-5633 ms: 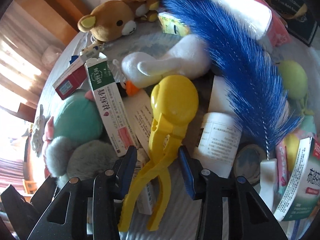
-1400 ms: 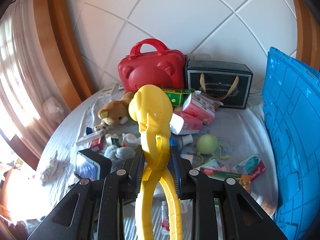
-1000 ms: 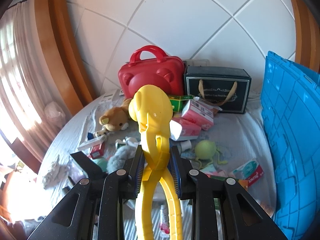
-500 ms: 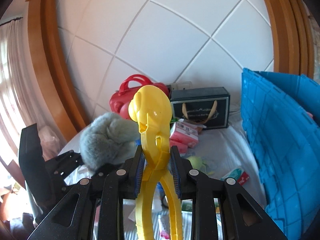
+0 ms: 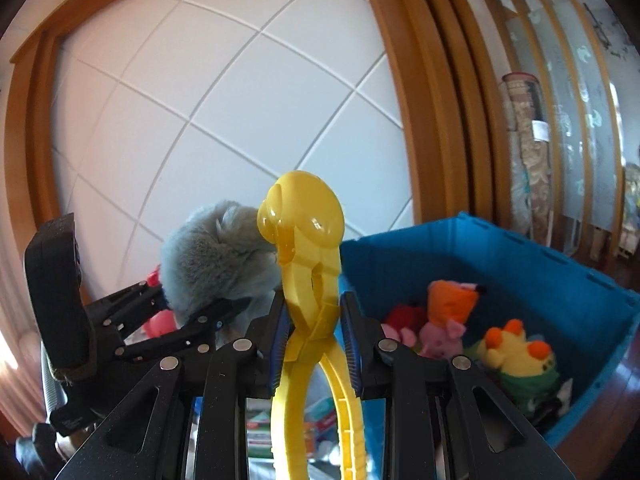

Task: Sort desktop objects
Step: 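Carry the grey plush and yellow clamp to the crate and release both, then move both grippers back over the pile of objects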

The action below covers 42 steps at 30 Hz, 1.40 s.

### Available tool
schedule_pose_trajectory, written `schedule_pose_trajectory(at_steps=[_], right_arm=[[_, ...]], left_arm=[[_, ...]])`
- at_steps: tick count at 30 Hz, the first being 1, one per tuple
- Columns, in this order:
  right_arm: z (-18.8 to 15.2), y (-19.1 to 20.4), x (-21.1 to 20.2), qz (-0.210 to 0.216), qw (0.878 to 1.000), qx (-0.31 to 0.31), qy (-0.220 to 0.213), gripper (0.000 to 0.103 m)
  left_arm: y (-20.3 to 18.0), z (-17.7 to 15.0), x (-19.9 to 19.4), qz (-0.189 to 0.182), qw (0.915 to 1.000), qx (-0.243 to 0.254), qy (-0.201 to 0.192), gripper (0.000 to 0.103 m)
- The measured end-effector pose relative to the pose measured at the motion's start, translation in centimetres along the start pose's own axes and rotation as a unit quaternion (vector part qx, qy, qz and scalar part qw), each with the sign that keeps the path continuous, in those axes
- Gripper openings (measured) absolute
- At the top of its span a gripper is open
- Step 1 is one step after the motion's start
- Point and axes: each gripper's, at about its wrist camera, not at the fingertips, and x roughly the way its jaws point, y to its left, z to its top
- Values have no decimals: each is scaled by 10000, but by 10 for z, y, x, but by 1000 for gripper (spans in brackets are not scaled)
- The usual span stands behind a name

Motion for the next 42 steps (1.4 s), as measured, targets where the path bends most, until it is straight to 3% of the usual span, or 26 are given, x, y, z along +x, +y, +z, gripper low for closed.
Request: schedule_pose_trajectory(at_steps=[6, 12, 15, 16, 17, 18, 28, 33, 42], right_arm=[[14, -78, 2, -552, 9984, 115, 92, 25], [13, -136, 19, -890, 9952, 244, 323, 26], [13, -161, 26, -1021, 9935, 345, 356, 33], [14, -169, 27, -1038, 9932, 387, 359, 40], [16, -176, 29, -1091, 9925, 420, 349, 56], [17, -181, 30, -1148, 9920, 423, 318, 63], [16, -203, 20, -1128, 9920, 542, 159, 67], [13, -199, 5, -1034, 9931, 561, 18, 80], [15, -177, -10, -800, 9964, 261, -100, 83]], left_arm=[[-67, 37, 60, -335, 9993, 133, 42, 36], [-101, 52, 103, -340, 9992, 78, 195, 41], [-110, 55, 113, -170, 9995, 47, 249, 60], [-112, 56, 114, -110, 9996, 62, 254, 75], [-113, 57, 115, -62, 9997, 82, 238, 83], [-115, 59, 116, -7, 9997, 118, 229, 83], [-117, 56, 112, 444, 9985, 92, 303, 84], [-121, 51, 100, 629, 9975, 139, 282, 84], [-122, 43, 82, 923, 9953, 96, 269, 84]])
